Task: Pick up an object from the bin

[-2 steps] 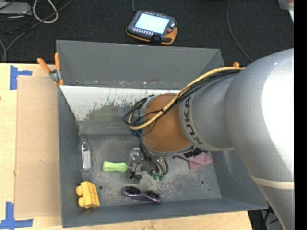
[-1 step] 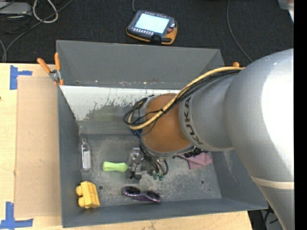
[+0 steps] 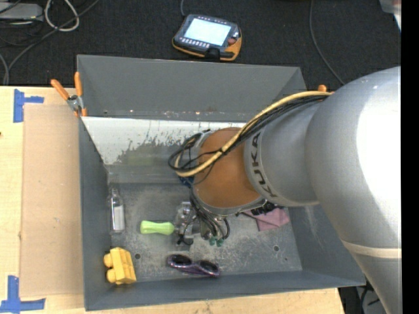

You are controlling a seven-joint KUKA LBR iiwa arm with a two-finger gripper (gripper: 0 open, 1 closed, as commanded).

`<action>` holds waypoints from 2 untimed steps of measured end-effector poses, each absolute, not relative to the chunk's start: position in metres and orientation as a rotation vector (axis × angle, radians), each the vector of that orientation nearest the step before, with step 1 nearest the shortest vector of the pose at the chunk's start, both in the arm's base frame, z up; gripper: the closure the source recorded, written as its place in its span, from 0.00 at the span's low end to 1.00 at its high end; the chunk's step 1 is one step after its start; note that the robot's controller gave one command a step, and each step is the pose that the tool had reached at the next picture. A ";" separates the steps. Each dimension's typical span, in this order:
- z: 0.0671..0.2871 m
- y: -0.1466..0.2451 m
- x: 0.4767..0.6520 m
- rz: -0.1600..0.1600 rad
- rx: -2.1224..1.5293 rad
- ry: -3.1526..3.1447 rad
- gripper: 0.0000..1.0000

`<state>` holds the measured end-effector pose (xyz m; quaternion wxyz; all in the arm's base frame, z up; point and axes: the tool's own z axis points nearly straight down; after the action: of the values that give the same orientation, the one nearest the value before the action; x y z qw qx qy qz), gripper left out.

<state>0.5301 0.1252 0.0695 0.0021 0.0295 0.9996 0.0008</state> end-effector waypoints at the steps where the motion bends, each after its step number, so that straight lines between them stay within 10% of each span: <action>1: 0.072 0.051 0.507 0.002 0.235 3.133 1.00; 2: 0.072 0.051 0.507 0.002 0.236 3.133 1.00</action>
Offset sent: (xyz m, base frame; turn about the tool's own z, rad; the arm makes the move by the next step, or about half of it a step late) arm 0.0000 0.0000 0.0000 0.0000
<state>0.5067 0.0510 0.0725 0.0001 0.0752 0.9972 0.0008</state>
